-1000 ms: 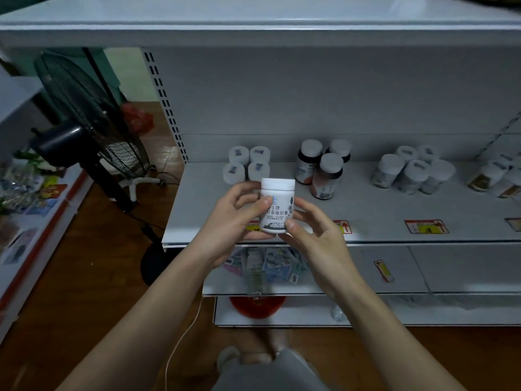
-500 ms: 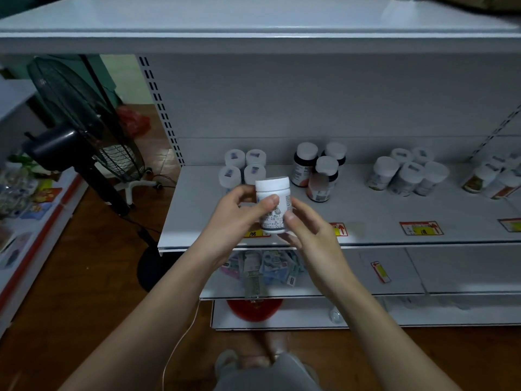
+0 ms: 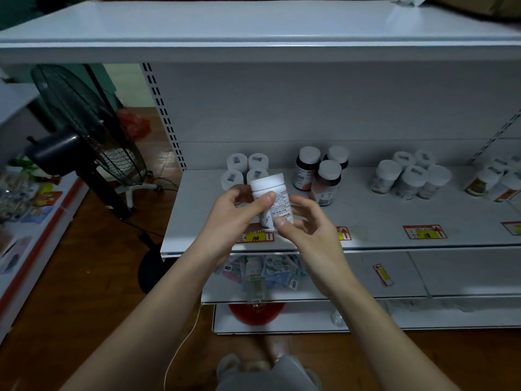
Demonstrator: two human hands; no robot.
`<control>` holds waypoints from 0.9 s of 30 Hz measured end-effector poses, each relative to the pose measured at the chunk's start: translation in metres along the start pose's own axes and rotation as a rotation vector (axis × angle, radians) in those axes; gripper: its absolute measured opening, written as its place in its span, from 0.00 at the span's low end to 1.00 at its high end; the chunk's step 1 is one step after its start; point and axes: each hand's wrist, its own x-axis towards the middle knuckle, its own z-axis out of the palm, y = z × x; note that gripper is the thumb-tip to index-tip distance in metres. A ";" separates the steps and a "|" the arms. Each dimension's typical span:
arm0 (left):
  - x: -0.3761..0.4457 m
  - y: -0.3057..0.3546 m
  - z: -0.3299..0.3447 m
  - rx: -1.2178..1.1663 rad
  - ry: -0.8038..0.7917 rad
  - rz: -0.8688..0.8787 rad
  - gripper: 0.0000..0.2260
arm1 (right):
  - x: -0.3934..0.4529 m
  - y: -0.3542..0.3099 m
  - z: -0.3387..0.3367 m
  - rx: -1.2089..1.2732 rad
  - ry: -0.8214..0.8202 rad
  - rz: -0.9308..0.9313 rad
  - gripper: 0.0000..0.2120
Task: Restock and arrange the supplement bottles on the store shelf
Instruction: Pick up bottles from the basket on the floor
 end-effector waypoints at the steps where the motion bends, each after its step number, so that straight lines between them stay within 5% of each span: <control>1: 0.000 0.000 -0.001 -0.004 -0.001 -0.002 0.16 | 0.000 0.000 0.000 -0.002 -0.002 0.004 0.20; 7: 0.003 -0.002 -0.004 -0.077 0.026 -0.024 0.17 | 0.002 0.001 0.000 0.214 -0.078 0.133 0.15; 17: -0.003 -0.002 -0.004 -0.061 -0.012 -0.008 0.14 | -0.002 0.003 0.005 0.017 0.014 0.026 0.17; 22: -0.001 -0.003 -0.007 -0.109 0.003 -0.026 0.12 | 0.001 -0.002 0.004 0.374 -0.056 0.201 0.12; 27: -0.001 -0.003 -0.009 -0.107 -0.004 -0.050 0.12 | 0.001 0.000 0.008 0.308 -0.043 0.152 0.13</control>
